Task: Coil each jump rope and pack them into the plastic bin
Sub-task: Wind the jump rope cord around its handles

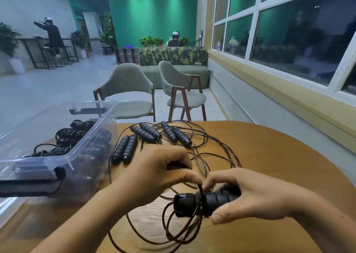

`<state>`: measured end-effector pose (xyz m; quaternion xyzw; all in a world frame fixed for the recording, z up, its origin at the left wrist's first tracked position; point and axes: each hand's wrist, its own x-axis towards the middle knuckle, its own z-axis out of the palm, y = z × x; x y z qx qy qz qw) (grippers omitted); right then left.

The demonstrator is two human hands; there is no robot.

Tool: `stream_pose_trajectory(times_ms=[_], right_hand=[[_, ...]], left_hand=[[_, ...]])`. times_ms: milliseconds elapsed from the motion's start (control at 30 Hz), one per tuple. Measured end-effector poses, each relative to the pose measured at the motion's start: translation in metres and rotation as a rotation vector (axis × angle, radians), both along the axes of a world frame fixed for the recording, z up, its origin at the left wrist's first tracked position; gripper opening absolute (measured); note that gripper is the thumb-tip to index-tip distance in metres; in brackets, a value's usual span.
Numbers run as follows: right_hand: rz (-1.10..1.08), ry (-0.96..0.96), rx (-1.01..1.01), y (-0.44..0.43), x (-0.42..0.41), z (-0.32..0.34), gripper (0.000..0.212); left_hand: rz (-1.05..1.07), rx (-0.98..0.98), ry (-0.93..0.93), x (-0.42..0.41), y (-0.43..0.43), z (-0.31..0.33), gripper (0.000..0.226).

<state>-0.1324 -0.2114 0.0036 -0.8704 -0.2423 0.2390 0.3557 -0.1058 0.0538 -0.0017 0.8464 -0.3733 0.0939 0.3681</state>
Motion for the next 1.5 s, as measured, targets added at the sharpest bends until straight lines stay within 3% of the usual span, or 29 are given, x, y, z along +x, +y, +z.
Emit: stream_pose_trajectory(times_ms=[133,233,333,400,467,533,600,700,933,1100,1267,1500], right_hand=[[0.032,0.131,0.177,-0.001,-0.001,0.003,0.043],[0.045,0.189,0.304,-0.003,0.0,0.001,0.051],[0.064,0.257,0.488,-0.003,0.0,0.0,0.042],[0.051,0.286,0.6,-0.004,0.001,-0.001,0.048],[0.01,0.283,0.683,-0.005,0.002,-0.004,0.06],[-0.052,0.243,0.721,-0.005,0.003,-0.005,0.069],[-0.12,0.197,0.72,-0.003,0.003,-0.006,0.077],[-0.186,0.157,0.75,0.001,0.001,-0.006,0.074],[-0.374,-0.151,0.715,0.005,-0.002,0.001,0.059],[-0.474,-0.411,0.468,-0.015,0.008,-0.002,0.059],[-0.445,-0.485,0.279,-0.017,0.009,-0.006,0.059],[-0.367,-0.443,0.25,-0.018,0.005,-0.002,0.069]], left_hand=[[-0.051,-0.091,0.12,0.006,0.001,-0.007,0.014],[-0.033,-0.127,0.156,0.005,-0.002,-0.009,0.027],[0.031,-0.118,0.215,0.008,-0.006,-0.012,0.027],[0.074,-0.024,0.259,0.014,-0.007,-0.016,0.022],[0.159,0.081,0.229,0.013,-0.01,-0.018,0.046],[0.236,0.096,0.182,0.006,-0.012,-0.023,0.045],[0.271,-0.023,0.236,0.0,-0.015,-0.026,0.041],[0.201,-0.103,0.298,-0.002,-0.021,-0.024,0.043],[0.139,-0.104,0.295,0.003,-0.015,-0.024,0.027],[0.226,-0.215,0.344,0.006,-0.004,-0.011,0.022],[0.318,0.031,0.135,0.002,-0.004,-0.01,0.026],[0.303,-0.017,0.258,0.01,0.0,-0.014,0.019]])
